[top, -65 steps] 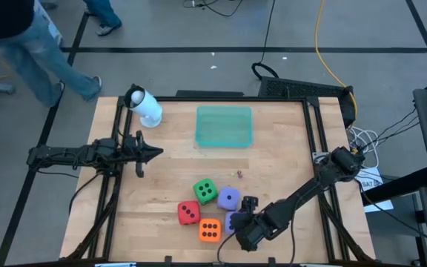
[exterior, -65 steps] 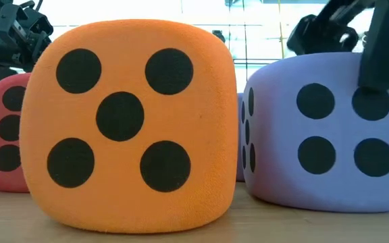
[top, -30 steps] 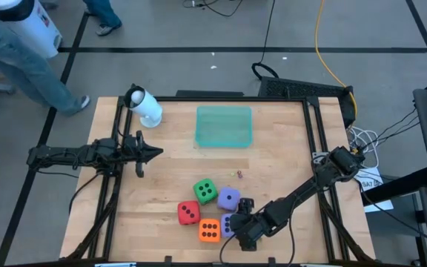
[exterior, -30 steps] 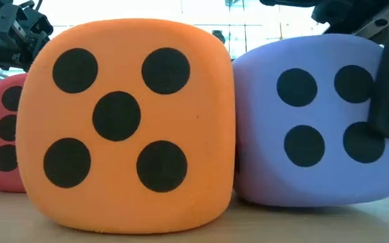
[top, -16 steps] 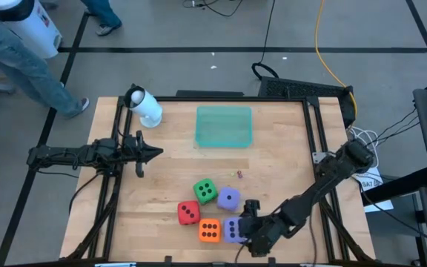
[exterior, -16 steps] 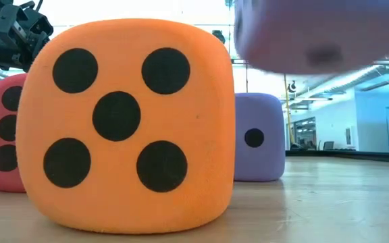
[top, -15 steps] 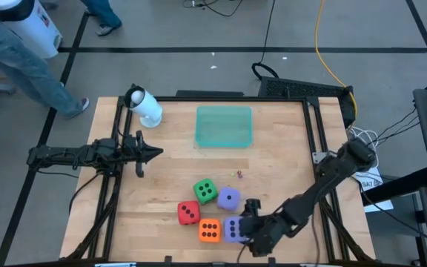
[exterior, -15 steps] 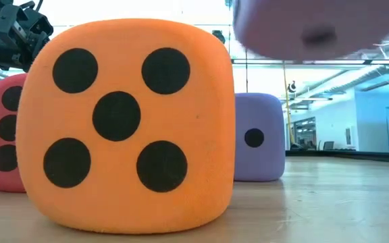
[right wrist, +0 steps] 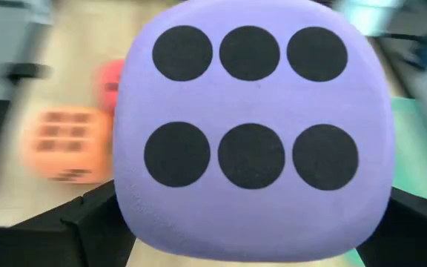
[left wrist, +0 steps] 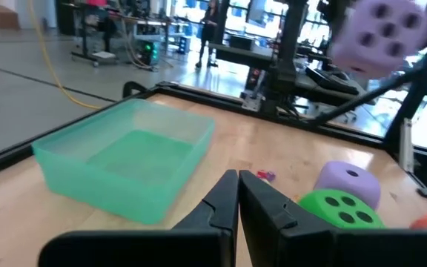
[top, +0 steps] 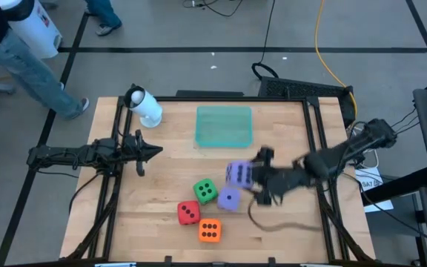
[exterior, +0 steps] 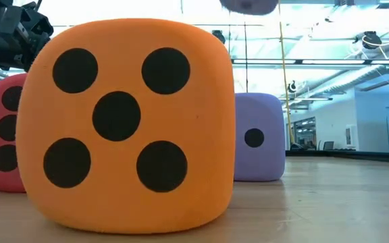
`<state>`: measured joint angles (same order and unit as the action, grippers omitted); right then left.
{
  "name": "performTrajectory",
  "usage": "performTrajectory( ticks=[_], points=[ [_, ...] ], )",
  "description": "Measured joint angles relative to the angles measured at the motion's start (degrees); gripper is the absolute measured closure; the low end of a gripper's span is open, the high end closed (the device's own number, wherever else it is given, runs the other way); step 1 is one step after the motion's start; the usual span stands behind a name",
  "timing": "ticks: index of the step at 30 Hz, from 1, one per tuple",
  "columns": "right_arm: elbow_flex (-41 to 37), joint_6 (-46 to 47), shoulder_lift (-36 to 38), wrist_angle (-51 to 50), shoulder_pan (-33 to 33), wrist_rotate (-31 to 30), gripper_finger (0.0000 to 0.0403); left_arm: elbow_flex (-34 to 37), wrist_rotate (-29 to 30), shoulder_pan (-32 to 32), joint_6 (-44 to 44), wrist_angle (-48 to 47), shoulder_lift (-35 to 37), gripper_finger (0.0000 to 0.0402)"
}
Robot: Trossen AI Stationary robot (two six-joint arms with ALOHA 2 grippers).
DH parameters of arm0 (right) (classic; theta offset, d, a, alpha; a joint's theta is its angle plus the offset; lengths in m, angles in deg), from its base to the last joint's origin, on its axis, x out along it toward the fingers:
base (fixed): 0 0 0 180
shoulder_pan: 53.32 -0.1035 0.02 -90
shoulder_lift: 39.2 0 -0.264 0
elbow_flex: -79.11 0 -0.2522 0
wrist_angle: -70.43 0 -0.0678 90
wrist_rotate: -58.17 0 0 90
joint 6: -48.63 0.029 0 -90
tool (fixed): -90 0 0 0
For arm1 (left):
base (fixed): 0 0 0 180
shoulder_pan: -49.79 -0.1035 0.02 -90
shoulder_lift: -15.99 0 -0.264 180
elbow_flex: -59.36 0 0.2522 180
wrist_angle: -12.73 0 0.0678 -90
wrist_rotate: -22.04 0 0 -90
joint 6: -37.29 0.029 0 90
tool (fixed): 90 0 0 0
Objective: Pick & Place Dice
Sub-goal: Put the bottom big purple dice into the green bin
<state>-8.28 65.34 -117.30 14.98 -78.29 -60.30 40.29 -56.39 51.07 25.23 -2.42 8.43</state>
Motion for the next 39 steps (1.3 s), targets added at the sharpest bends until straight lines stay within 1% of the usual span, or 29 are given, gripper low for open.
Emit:
performTrajectory(
  ticks=[4, 7, 10, 12, 16, 17, 21, 26, 30, 32, 35, 39],
  points=[
    [0.0, -7.1, 1.6, -2.6, 9.8, 1.0, 0.001, 0.0, 0.5, 0.0, -3.0, 0.2, 0.0, 0.038],
    [0.0, -12.8, 1.6, -2.0, 17.0, 6.9, 0.001, 0.0, 0.5, 0.0, -2.4, 0.3, 0.0, 0.038],
    [-0.2, -17.7, 0.6, 1.6, 22.6, 12.1, 0.001, 0.0, 0.5, 0.0, -1.9, 0.3, 0.0, 0.038],
    [-1.8, -20.9, 0.4, 4.8, 25.3, 14.4, 0.001, 0.0, 0.5, 0.0, -1.8, 0.3, 0.0, 0.038],
    [-6.3, -26.7, 0.5, 12.4, 30.5, 23.1, 0.001, 0.0, 0.5, 0.0, -1.7, 0.4, 0.0, 0.038],
    [-7.6, -27.7, 0.5, 13.3, 31.7, 24.1, 0.001, 0.0, 0.5, 0.0, -1.7, 0.4, 0.0, 0.038],
    [-12.7, -28.5, 0.4, 16.0, 36.4, 25.5, 0.001, 0.0, 0.5, 0.0, -2.1, 0.7, 0.0, 0.038],
    [-20.5, -30.9, 0.8, 23.3, 41.4, 32.8, 0.001, 0.0, 0.6, 0.0, -2.2, 2.4, -0.1, 0.038],
    [-25.8, -33.3, 1.0, 30.7, 46.2, 40.7, 0.001, 0.0, 0.6, 0.0, -2.1, 3.7, -0.9, 0.038],
    [-28.3, -33.5, 1.0, 33.8, 48.5, 43.4, 0.001, 0.0, 0.6, 0.0, -2.1, 4.2, -2.0, 0.038],
    [-30.8, -33.0, 1.0, 37.7, 51.0, 43.7, 0.001, 0.0, 0.6, 0.0, -2.6, 5.7, -4.0, 0.038],
    [-32.0, -33.5, 1.0, 37.4, 52.9, 43.5, 0.001, -0.6, 0.7, -0.1, -3.3, 11.2, -8.5, 0.0381]
  ],
)
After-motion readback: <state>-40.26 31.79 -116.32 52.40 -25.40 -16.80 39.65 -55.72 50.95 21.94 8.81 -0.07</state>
